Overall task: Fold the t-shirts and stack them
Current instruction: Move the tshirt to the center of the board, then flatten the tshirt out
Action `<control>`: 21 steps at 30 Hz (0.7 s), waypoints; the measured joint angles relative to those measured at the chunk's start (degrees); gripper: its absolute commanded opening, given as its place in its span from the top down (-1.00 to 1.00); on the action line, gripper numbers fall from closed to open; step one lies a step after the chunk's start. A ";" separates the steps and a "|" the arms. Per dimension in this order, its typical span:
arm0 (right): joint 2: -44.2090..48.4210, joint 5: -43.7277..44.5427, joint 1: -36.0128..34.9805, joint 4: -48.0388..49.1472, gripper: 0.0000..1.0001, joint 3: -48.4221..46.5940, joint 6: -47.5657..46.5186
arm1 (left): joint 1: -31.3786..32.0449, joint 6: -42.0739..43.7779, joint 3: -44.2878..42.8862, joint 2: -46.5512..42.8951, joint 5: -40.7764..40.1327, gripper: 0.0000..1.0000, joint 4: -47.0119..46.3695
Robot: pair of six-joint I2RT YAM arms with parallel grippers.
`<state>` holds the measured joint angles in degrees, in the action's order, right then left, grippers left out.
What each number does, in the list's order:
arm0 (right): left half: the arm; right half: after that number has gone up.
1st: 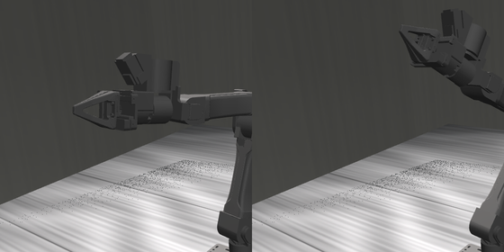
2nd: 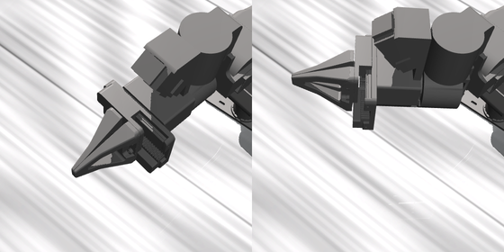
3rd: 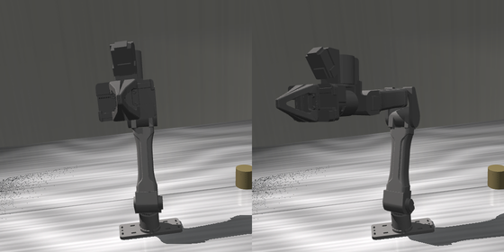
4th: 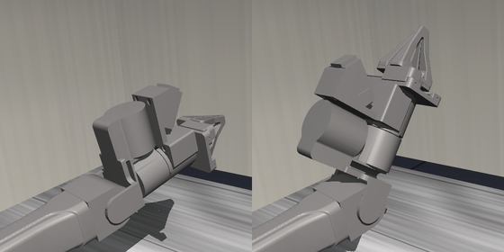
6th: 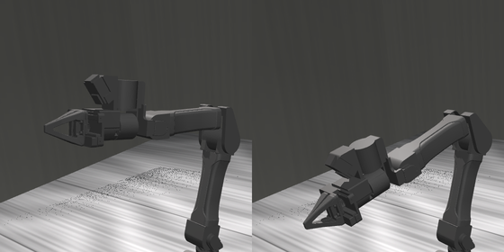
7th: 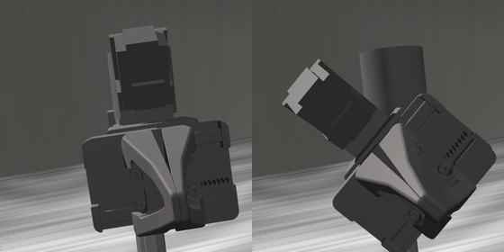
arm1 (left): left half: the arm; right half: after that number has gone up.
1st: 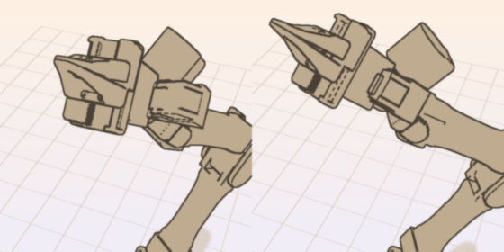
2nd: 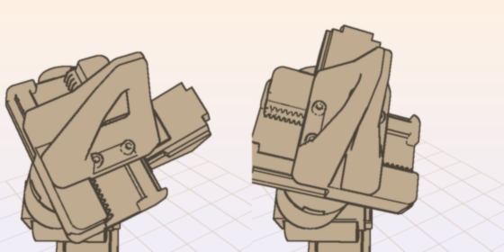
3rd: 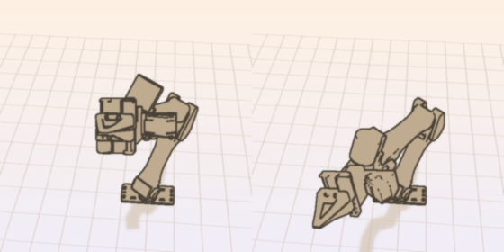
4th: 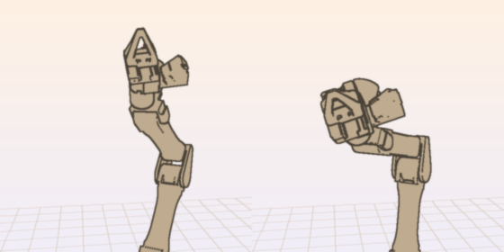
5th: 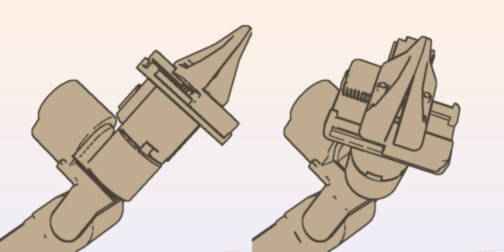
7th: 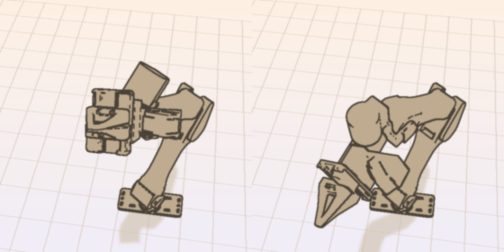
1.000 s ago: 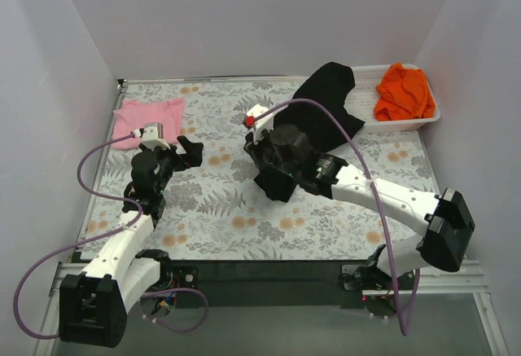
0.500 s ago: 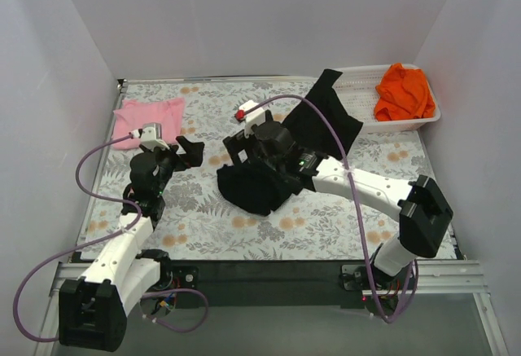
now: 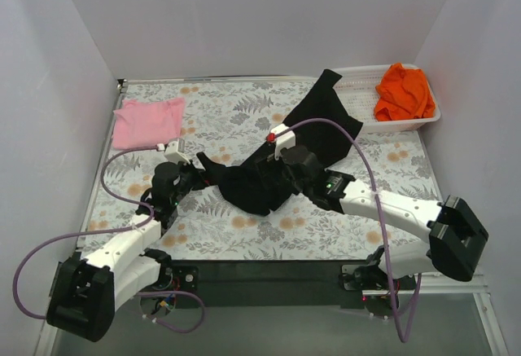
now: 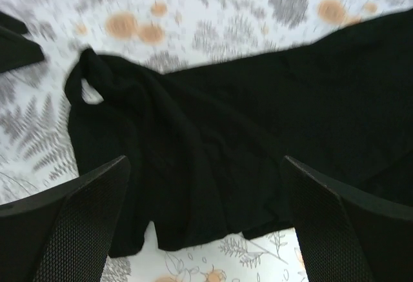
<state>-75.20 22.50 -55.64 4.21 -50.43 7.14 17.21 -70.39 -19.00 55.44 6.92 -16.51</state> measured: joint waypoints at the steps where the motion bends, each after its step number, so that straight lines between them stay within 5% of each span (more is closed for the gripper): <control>1: -1.33 -0.28 0.00 -0.37 -0.81 0.76 0.17 | 0.96 -0.72 0.46 -0.09 -0.44 -0.67 0.44; 8: -7.39 -1.42 0.02 0.11 -0.72 2.14 0.28 | 4.63 -5.25 2.19 -0.20 -2.05 -0.64 1.49; 15: -12.72 -1.38 0.02 0.59 -0.41 2.23 1.77 | 9.22 -7.67 3.32 3.15 -2.47 -0.63 0.96; 16: -12.74 -1.16 0.02 0.52 -0.34 2.34 2.12 | 10.19 -7.67 3.23 3.63 -2.71 -0.62 0.74; 20: -12.72 -0.48 0.02 0.33 0.51 2.51 3.13 | 13.42 -7.45 2.62 6.12 -3.28 -0.63 -0.07; 21: -12.72 -0.37 0.02 0.20 0.58 2.69 3.26 | 13.84 -7.23 2.54 6.43 -3.26 -0.63 -0.37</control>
<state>-87.92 22.13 -55.61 4.40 -47.75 10.39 31.05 -77.62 -16.47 61.87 3.66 -16.88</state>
